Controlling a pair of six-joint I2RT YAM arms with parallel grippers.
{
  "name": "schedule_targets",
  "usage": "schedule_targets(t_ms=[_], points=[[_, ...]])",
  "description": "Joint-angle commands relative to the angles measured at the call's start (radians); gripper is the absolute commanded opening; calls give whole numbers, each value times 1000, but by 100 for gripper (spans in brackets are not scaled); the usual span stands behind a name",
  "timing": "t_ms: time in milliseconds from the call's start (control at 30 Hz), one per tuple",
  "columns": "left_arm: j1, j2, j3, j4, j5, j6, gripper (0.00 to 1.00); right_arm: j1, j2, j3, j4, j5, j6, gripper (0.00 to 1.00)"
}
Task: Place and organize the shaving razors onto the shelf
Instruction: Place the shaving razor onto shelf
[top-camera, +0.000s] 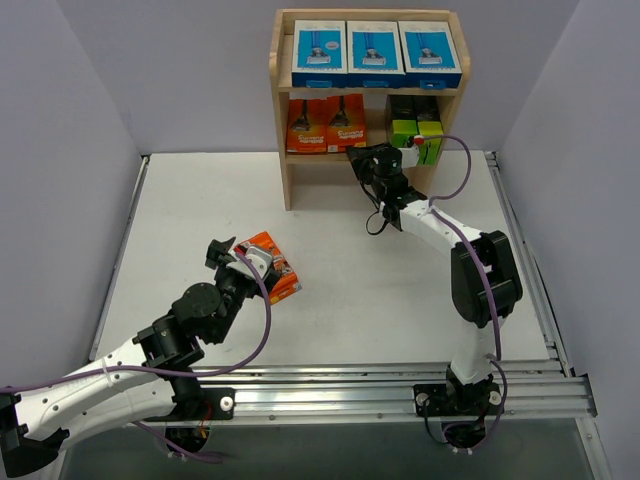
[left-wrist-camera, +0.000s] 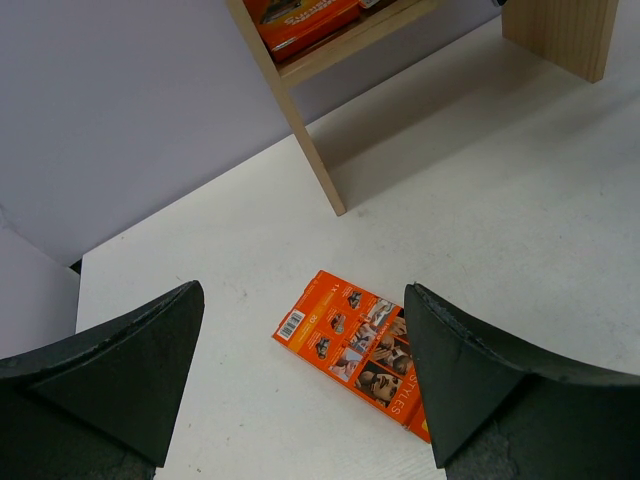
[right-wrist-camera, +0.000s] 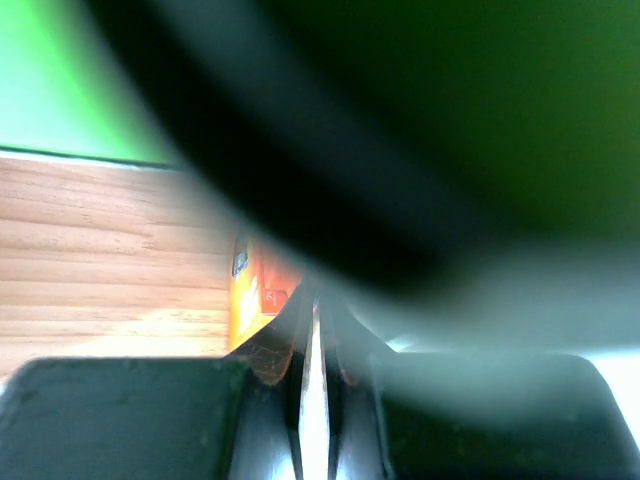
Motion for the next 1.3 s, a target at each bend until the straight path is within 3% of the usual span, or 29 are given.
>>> schedule_targets(t_ms=[0, 167, 400, 767, 1100, 1267], points=[[-6, -6, 6, 49, 8, 5, 90, -10, -5, -4, 41, -49, 10, 0], [-6, -6, 6, 50, 9, 5, 90, -10, -16, -8, 38, -53, -6, 0], [-6, -3, 8, 49, 5, 5, 90, -11, -17, -11, 36, -56, -6, 18], [-6, -1, 5, 50, 8, 5, 90, -11, -39, -31, 38, -53, -6, 30], [-5, -1, 0, 58, -3, 15, 90, -13, -109, -62, 15, -55, -40, 51], [-5, -4, 0, 61, -20, 23, 90, -13, -173, -116, 6, -52, -52, 54]])
